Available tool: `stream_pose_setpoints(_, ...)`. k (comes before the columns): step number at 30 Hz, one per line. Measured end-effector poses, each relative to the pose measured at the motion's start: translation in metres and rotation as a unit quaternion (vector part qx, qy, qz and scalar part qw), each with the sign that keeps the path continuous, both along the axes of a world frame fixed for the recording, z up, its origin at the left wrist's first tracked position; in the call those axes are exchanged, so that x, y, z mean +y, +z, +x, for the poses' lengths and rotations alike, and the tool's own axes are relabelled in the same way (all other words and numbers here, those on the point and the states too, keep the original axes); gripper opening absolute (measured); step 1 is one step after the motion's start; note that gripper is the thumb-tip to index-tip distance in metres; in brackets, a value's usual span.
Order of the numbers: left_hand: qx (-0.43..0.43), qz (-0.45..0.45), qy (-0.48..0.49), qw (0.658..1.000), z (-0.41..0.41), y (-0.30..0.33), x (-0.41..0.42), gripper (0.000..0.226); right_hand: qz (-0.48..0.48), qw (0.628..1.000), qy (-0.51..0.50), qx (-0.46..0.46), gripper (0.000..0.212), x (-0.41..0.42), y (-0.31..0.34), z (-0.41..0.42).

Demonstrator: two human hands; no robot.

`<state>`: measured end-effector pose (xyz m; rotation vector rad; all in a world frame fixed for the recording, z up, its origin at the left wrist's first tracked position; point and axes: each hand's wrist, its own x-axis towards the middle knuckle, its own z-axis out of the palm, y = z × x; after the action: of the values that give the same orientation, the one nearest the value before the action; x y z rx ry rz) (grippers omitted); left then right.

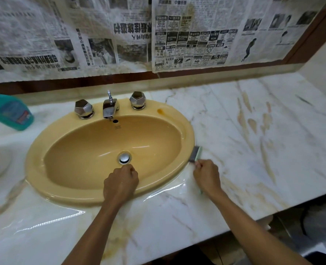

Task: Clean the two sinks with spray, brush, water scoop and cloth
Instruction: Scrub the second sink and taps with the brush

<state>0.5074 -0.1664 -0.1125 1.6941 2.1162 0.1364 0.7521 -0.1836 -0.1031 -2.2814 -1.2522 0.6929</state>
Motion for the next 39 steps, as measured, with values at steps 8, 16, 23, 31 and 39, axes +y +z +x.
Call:
stream_pose_setpoints(8,-0.123,-0.083,0.043,0.988,0.020,0.002,0.016,0.018,-0.023,0.997,0.069,0.012,0.027,-0.008,0.002,-0.002)
stream_pose_setpoints(16,-0.177,-0.071,0.058,0.980,0.125,0.010,0.054,0.036,-0.019,0.994,0.102,-0.016,0.026,-0.005,-0.006,0.007)
stream_pose_setpoints(23,-0.045,0.006,0.040,0.998,0.155,0.002,0.048,0.030,-0.038,0.985,0.143,-0.089,0.023,0.075,0.020,0.050)
stream_pose_setpoints(31,-0.029,0.029,0.061,0.997,0.157,0.001,0.049,0.031,-0.015,0.820,0.460,-0.340,0.043,0.067,0.051,0.065)
stream_pose_setpoints(39,-0.041,0.070,0.130,0.988,0.158,0.004,0.051,0.033,0.023,0.693,0.576,-0.433,0.028,0.117,0.072,0.067)
